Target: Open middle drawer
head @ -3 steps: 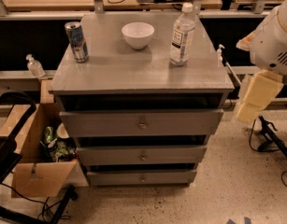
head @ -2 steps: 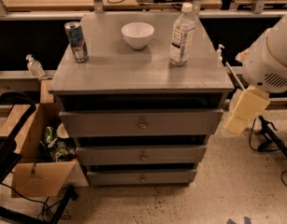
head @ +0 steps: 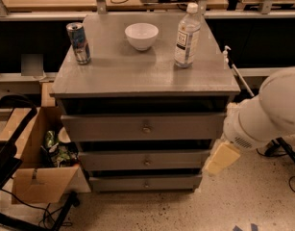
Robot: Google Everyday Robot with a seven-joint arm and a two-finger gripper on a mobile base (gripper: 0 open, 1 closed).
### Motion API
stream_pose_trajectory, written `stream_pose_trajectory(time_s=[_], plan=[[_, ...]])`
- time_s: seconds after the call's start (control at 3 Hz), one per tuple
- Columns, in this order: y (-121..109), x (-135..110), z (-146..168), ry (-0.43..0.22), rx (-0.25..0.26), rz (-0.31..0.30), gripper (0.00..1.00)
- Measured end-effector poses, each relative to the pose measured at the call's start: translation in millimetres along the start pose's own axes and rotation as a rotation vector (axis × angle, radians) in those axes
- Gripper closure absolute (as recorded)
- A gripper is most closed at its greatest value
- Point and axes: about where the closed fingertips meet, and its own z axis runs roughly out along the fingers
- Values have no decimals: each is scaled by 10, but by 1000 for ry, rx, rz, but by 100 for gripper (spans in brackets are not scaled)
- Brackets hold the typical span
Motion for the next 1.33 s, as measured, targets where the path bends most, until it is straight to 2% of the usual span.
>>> stream_pose_trajectory(time_s=[0.33, 0.67, 1.0, 1.33], plan=[[-116, -117, 12, -46, 56, 0, 0], [-33, -44, 113, -39, 25, -3, 0], [-53, 116, 353, -55, 44, -47, 0], [-214, 380, 614, -59, 81, -154, 0]])
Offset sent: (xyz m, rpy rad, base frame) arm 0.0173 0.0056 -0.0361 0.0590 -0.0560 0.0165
